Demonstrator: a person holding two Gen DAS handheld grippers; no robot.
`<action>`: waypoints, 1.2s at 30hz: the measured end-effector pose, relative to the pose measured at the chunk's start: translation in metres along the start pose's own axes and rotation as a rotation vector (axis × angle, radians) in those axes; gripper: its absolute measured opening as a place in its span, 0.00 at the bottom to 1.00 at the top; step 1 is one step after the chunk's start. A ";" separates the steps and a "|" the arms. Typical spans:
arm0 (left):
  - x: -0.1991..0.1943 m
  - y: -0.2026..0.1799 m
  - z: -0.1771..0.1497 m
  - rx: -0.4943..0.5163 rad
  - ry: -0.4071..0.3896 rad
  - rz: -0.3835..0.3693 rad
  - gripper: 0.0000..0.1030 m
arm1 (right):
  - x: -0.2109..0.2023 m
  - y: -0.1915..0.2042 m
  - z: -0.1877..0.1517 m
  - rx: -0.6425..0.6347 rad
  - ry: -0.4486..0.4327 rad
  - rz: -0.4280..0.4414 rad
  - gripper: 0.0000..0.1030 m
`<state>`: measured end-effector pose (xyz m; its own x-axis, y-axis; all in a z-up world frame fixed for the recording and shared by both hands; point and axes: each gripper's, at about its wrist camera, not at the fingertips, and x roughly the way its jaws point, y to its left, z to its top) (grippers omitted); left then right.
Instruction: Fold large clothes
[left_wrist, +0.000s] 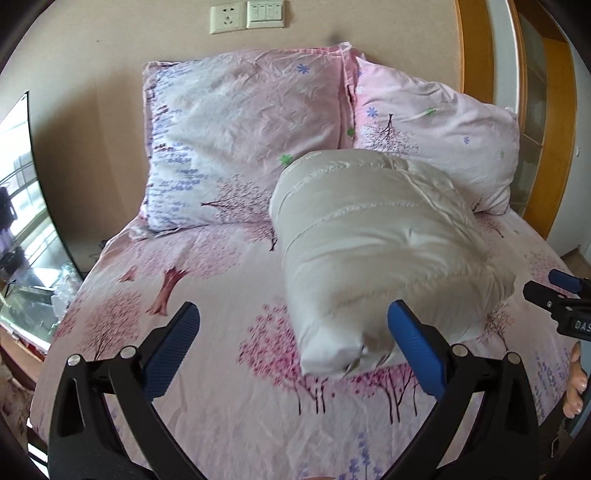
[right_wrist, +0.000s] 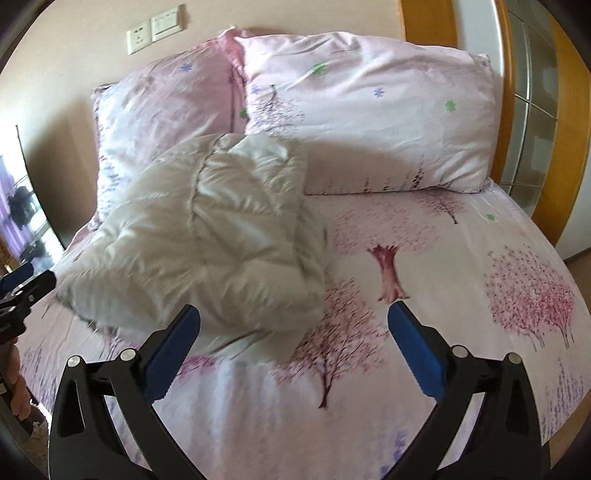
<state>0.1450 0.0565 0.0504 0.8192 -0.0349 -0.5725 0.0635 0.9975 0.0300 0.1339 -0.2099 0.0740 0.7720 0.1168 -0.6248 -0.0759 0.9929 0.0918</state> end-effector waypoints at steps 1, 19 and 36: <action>-0.002 0.000 -0.003 -0.001 0.002 -0.001 0.98 | -0.001 0.003 -0.003 -0.006 0.004 0.000 0.99; -0.001 -0.011 -0.053 0.022 0.289 0.020 0.98 | -0.008 0.046 -0.051 -0.092 0.203 -0.012 0.99; 0.009 -0.012 -0.059 0.027 0.366 0.030 0.98 | -0.002 0.050 -0.055 -0.104 0.279 -0.050 0.99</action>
<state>0.1185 0.0473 -0.0035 0.5627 0.0235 -0.8264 0.0617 0.9956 0.0703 0.0937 -0.1590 0.0375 0.5744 0.0558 -0.8167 -0.1179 0.9929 -0.0151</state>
